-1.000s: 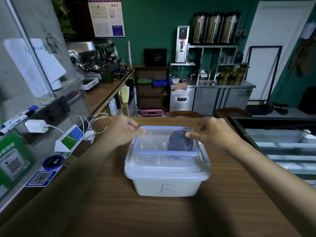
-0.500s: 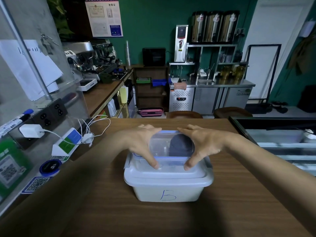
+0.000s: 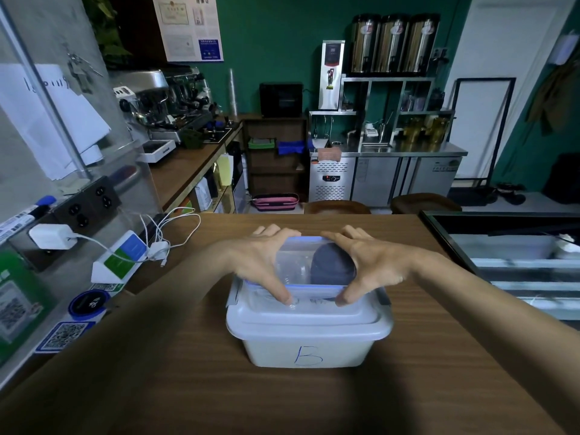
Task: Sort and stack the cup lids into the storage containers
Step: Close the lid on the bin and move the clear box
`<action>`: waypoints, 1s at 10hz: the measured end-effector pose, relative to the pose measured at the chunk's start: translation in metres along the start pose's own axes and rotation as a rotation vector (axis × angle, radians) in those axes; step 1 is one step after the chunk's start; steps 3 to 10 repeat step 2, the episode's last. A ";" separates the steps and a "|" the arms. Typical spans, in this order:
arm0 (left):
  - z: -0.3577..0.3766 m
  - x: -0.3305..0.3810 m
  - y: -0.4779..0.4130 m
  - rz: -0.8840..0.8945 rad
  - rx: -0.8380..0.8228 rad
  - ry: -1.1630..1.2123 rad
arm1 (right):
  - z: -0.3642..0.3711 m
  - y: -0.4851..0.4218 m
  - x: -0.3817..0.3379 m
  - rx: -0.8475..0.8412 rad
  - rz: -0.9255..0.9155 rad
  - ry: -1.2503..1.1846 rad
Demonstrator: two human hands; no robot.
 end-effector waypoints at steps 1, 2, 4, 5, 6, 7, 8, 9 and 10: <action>0.005 -0.004 0.008 0.030 0.004 0.099 | 0.001 0.005 0.001 0.012 -0.004 -0.052; 0.003 -0.003 0.016 0.038 0.041 0.149 | 0.003 0.012 0.001 0.025 -0.026 -0.076; 0.003 -0.003 0.016 0.038 0.041 0.149 | 0.003 0.012 0.001 0.025 -0.026 -0.076; 0.003 -0.003 0.016 0.038 0.041 0.149 | 0.003 0.012 0.001 0.025 -0.026 -0.076; 0.003 -0.003 0.016 0.038 0.041 0.149 | 0.003 0.012 0.001 0.025 -0.026 -0.076; 0.003 -0.003 0.016 0.038 0.041 0.149 | 0.003 0.012 0.001 0.025 -0.026 -0.076; 0.003 -0.003 0.016 0.038 0.041 0.149 | 0.003 0.012 0.001 0.025 -0.026 -0.076; 0.003 -0.003 0.016 0.038 0.041 0.149 | 0.003 0.012 0.001 0.025 -0.026 -0.076; 0.003 -0.003 0.016 0.038 0.041 0.149 | 0.003 0.012 0.001 0.025 -0.026 -0.076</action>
Point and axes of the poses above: each hand's wrist, its own y-axis away from the middle knuckle, its own z-axis out of the palm, x = y × z, the point moved 3 cm from there along -y, towards the middle knuckle, and after that the axes turned 7 degrees about x, right-handed, at the moved point
